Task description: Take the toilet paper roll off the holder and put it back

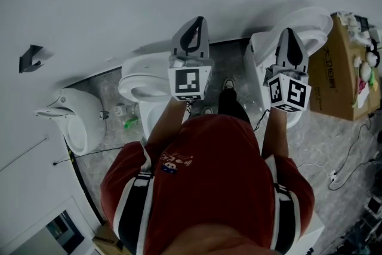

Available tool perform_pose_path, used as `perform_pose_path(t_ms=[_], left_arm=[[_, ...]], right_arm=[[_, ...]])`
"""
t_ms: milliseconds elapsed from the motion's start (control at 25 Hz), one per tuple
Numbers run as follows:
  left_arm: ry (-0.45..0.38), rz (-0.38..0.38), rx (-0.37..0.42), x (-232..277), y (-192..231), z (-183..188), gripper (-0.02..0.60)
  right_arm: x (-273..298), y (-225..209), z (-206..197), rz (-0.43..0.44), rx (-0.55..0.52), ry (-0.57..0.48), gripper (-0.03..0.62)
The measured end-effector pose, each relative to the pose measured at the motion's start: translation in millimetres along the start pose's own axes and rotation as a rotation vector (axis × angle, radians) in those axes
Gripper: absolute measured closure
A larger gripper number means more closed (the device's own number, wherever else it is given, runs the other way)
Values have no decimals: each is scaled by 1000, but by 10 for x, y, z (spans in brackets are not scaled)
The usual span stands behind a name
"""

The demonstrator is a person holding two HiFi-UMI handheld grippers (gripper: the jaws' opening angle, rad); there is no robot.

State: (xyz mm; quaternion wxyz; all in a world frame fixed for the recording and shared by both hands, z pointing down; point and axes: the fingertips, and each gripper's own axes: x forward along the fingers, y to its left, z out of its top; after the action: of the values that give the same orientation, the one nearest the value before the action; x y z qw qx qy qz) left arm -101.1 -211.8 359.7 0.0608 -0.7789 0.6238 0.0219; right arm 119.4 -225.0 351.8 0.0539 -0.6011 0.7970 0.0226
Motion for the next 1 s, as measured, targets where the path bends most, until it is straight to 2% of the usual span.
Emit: perform_pose_path(t_ms=[360, 600, 1000], left_arm=[[-9, 1, 10, 19, -17, 57, 563], [-9, 5, 14, 0, -3, 65, 563], [1, -14, 19, 19, -90, 27, 563]], right_arm=[[13, -47, 46, 0, 0, -9, 585], [-7, 64, 73, 57, -6, -18, 585], [-49, -11, 37, 24, 5, -3, 585]])
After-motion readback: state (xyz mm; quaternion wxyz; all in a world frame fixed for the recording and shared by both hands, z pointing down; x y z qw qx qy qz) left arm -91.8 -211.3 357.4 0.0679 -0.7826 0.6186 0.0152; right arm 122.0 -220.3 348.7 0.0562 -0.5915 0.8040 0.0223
